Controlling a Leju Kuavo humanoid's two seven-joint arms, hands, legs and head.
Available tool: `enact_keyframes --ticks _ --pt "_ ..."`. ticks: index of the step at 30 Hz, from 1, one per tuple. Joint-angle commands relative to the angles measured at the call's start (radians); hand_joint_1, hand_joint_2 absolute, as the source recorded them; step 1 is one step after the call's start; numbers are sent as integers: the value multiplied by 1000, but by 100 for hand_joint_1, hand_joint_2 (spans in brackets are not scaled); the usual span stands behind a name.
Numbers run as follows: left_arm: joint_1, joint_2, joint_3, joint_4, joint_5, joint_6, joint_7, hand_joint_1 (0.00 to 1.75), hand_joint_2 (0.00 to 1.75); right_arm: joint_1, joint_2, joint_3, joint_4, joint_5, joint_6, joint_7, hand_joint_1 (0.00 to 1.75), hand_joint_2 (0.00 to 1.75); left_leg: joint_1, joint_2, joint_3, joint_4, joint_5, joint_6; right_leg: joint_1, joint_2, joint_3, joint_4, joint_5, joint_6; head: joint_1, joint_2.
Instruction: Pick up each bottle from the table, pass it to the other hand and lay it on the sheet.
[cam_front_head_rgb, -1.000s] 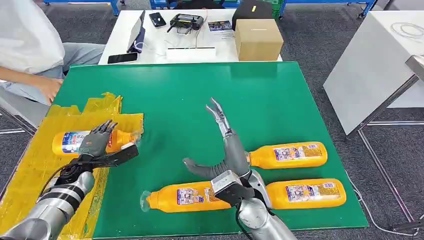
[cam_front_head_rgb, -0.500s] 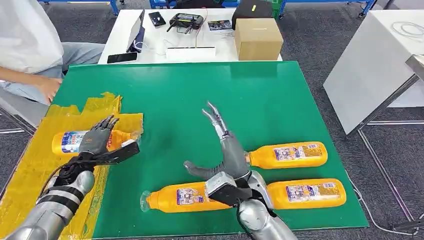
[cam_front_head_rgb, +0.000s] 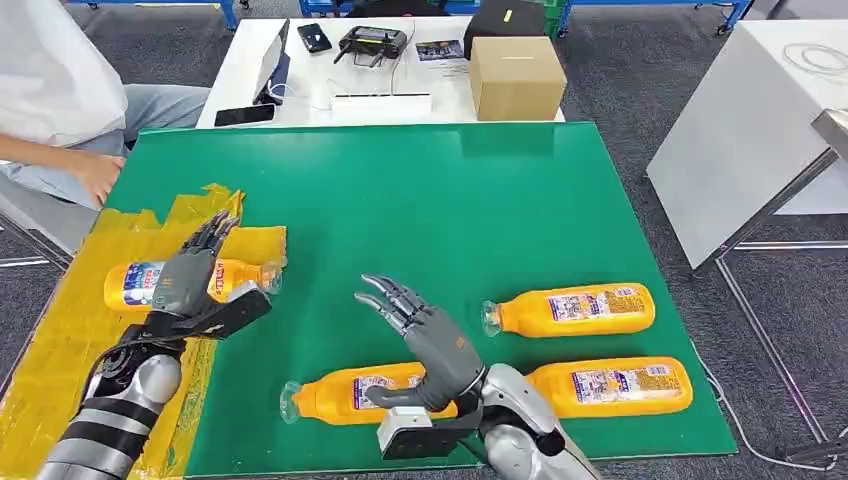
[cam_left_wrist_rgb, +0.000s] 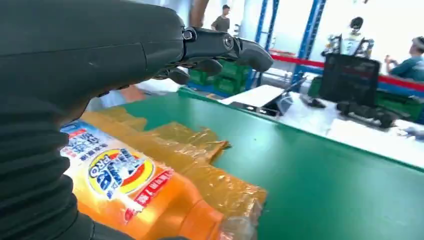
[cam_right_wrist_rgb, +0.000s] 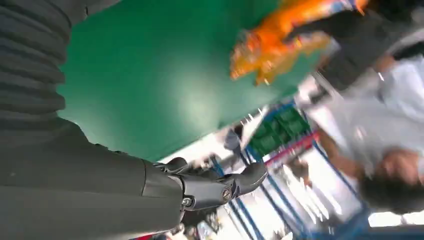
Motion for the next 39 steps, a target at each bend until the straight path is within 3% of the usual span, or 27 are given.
enact_keyframes --ticks 1,9,20,31,39 --pt "37 -59 61 -84 222 -92 -123 0 175 -102 -90 156 205 39 64 19 0 175 0 1 3 -1 -1 0 0 1 3 -2 0 0 0 0" --pt "78 -140 106 -172 370 -9 -156 0 175 -135 -103 232 287 58 88 131 0 175 0 0 2 -1 -1 0 0 0 3 -2 0 0 0 0" --pt "104 -144 103 -211 397 1 -168 0 175 -174 -114 284 343 125 75 199 0 175 1 1 3 -1 -1 0 1 2 3 -2 0 -1 0 0" --pt "148 -158 126 -232 356 21 -157 0 175 -217 -146 287 251 382 8 354 0 175 0 1 0 0 -1 0 0 1 0 0 0 0 0 0" --pt "161 -166 130 -239 347 25 -155 0 175 -206 -126 267 255 440 -11 391 0 175 0 0 1 0 -1 0 0 1 2 -1 -1 -1 0 0"
